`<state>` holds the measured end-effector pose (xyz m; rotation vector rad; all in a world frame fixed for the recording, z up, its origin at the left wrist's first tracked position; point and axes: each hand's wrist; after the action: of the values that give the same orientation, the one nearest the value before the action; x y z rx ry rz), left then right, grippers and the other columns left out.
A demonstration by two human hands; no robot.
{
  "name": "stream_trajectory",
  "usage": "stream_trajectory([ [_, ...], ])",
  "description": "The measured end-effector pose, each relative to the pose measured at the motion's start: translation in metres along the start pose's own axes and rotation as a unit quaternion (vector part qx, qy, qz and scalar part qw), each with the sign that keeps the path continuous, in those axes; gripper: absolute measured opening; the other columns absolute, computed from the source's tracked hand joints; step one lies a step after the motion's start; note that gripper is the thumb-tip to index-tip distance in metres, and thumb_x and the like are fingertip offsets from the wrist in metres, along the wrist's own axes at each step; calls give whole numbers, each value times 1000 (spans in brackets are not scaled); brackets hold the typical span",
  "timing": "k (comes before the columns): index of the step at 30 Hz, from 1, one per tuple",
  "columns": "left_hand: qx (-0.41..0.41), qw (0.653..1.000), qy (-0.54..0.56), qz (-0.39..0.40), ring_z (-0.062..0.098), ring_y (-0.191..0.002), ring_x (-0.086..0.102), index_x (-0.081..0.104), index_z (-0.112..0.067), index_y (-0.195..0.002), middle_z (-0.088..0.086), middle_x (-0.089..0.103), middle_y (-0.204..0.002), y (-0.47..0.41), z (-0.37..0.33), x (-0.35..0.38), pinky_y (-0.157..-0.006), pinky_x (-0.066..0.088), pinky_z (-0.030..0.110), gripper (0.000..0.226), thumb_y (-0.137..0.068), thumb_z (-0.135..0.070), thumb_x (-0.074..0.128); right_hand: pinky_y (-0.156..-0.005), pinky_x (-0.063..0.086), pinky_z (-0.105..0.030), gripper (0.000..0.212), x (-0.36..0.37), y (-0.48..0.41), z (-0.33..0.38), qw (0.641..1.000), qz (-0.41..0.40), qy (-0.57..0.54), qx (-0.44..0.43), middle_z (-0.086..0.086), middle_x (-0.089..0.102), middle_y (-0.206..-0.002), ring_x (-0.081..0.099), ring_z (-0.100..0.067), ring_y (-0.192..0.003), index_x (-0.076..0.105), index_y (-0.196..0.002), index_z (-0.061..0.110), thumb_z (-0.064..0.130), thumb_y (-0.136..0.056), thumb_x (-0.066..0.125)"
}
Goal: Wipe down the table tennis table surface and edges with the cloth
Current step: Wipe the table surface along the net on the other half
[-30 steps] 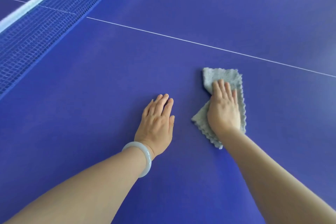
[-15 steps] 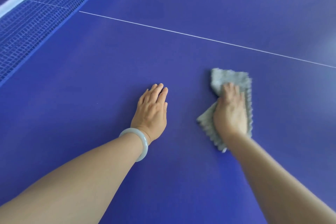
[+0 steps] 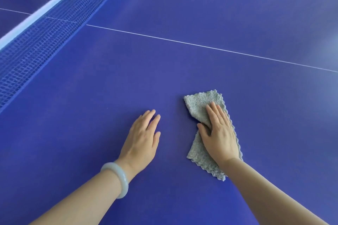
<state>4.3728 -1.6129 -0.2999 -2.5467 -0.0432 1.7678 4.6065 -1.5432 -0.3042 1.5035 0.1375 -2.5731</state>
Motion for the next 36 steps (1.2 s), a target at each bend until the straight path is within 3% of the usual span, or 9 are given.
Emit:
stream_trajectory([
  [8,20,995,-100,23,19,-150,18,27,-14,-155,4,22,-162,31,16,1,-122,20,43,57,-102,-35,16,-124,-3,-28,51,10,17,24,999,10,40,-8,10,8,-165,-4,-5,-151,21,-157,29,31,-107,29],
  [14,22,997,-76,23,19,-151,17,28,-14,-154,4,22,-162,33,20,0,-122,17,43,55,-103,-29,16,-123,5,-29,50,5,90,4,964,99,80,-233,8,20,-163,10,-8,-152,26,-156,25,30,-107,30],
  [16,22,997,-76,20,19,-151,15,26,-15,-155,4,20,-163,34,20,3,-123,14,41,51,-105,-25,19,-123,2,-25,50,-13,71,-27,978,67,95,-171,8,20,-163,10,-8,-152,28,-155,26,22,-106,36],
  [18,18,997,-72,16,19,-151,16,26,-15,-155,4,20,-163,34,20,4,-123,13,41,52,-105,-25,20,-123,0,-25,50,-26,46,-47,997,3,77,-14,5,20,-163,10,-11,-152,31,-154,25,15,-106,36],
  [21,24,997,-74,13,20,-151,17,28,-14,-155,5,23,-162,32,21,4,-123,14,42,54,-103,-27,19,-124,1,-33,50,-10,30,-22,985,-72,71,141,-2,15,-165,6,-16,-153,26,-156,17,15,-106,25],
  [24,25,997,-70,8,20,-151,17,28,-14,-154,5,23,-162,33,21,4,-123,14,42,52,-103,-25,25,-124,5,-39,56,35,69,39,991,-87,72,77,-11,22,-163,12,-26,-153,29,-154,8,6,-98,29],
  [29,31,998,-54,7,20,-151,14,28,-14,-155,5,20,-163,34,22,4,-123,10,40,52,-103,-18,33,-124,1,-30,51,37,121,49,983,51,83,-158,5,16,-164,3,-9,-152,23,-157,23,21,-106,30],
  [33,25,998,-59,7,19,-152,12,23,-16,-156,4,17,-164,33,20,4,-123,9,40,54,-104,-27,24,-124,2,-31,47,-4,77,-8,996,-37,77,38,0,22,-163,6,-10,-152,32,-154,19,21,-107,31],
  [36,22,998,-66,5,19,-151,13,24,-16,-156,4,17,-164,32,21,5,-123,9,41,55,-103,-30,22,-124,2,-36,51,11,68,13,981,-98,58,156,-2,14,-165,3,-17,-153,24,-156,15,14,-106,24],
])
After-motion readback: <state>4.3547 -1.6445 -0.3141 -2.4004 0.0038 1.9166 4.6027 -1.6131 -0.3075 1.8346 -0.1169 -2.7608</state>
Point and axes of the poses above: each hand's wrist, its own y-axis away from the middle knuckle, its own x-axis out of the palm, z = x × y
